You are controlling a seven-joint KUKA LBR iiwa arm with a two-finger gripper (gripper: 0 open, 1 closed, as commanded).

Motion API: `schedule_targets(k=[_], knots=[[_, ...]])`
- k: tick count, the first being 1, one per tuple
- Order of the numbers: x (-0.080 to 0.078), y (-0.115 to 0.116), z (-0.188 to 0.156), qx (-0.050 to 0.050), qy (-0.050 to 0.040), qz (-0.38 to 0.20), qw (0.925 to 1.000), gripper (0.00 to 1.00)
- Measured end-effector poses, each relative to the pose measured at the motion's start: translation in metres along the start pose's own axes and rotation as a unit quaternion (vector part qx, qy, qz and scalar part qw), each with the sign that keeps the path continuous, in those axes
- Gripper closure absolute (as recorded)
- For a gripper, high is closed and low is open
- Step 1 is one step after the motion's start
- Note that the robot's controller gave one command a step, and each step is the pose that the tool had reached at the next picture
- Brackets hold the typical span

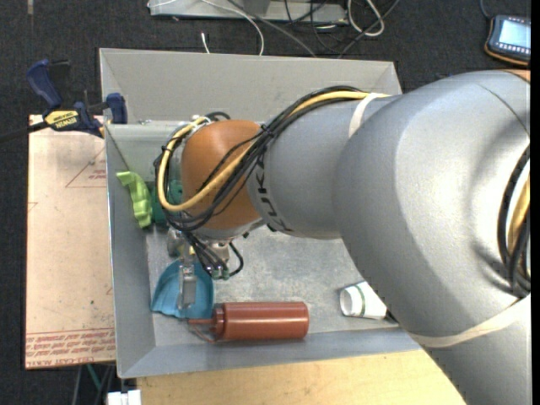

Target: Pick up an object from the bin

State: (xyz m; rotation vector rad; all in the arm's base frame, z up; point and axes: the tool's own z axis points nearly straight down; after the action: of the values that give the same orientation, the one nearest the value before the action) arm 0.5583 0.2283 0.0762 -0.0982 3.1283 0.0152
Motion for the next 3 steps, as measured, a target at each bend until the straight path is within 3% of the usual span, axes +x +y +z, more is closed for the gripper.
schedule_targets(k=[1,2,3], knots=[[0.0058,0.0105,0.0063,0.003,0.001,0.003,1.0,0.0],[-0.0001,0.0012,0.0001,0.001,-0.0004,0.001,1.0,1.0],[-0.0001,0.0012,0.0001,0.001,-0.0004,0.001,1.0,1.0]])
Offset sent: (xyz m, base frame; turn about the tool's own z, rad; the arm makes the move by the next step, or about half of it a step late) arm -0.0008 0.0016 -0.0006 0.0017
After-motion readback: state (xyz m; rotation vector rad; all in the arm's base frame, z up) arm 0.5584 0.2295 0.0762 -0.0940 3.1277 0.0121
